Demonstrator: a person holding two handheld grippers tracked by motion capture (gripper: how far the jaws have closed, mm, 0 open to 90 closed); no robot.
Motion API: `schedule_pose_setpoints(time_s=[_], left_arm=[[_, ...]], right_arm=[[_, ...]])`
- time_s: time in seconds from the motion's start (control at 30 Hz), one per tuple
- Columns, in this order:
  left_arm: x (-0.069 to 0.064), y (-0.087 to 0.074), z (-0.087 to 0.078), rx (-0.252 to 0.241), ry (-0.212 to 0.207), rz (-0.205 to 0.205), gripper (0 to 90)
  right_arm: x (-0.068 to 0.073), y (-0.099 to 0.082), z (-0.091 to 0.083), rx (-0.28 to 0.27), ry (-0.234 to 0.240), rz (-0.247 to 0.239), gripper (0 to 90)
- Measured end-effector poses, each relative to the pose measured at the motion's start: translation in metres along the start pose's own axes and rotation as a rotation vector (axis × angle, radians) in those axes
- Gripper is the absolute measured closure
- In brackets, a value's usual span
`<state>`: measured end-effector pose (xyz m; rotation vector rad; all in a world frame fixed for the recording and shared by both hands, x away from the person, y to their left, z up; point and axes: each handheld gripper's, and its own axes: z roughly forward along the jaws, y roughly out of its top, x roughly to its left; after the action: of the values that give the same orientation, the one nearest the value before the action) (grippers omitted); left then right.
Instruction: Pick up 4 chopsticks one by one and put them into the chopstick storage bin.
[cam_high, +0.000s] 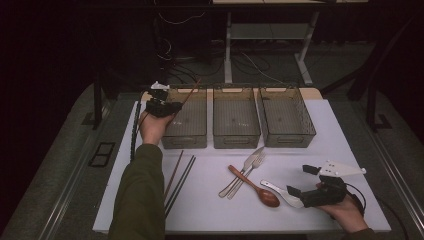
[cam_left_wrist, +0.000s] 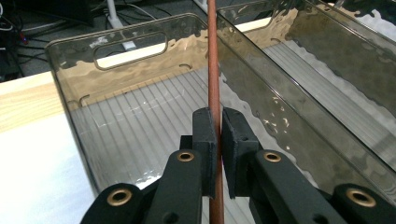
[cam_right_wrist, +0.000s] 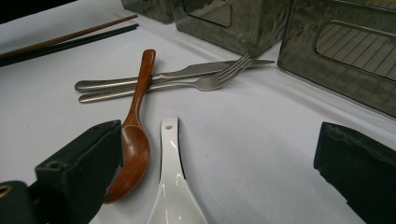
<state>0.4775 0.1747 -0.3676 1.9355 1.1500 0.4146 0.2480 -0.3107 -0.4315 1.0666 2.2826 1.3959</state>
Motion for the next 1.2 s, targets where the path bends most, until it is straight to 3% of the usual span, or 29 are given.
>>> schedule_pose_setpoints(time_s=[0.37,0.63,0.97,1.2], left_arm=[[-0.004,-0.005,0.015,0.065,0.023,0.004,82.5],[-0.004,-0.006,0.015,0.073,0.035,0.013,73.1],[-0.008,-0.004,0.008,0.08,-0.011,0.02,59.5],[-0.017,-0.009,-0.005,0.055,-0.029,0.024,50.7]], right_arm=[[0.0,0.0,-0.001,-0.001,0.001,0.0,1.4],[0.0,0.0,-0.001,0.0,0.002,-0.001,1.3],[0.0,-0.001,-0.001,0.002,0.001,-0.002,1.4],[0.0,-0.001,-0.001,0.002,0.0,-0.002,1.4]])
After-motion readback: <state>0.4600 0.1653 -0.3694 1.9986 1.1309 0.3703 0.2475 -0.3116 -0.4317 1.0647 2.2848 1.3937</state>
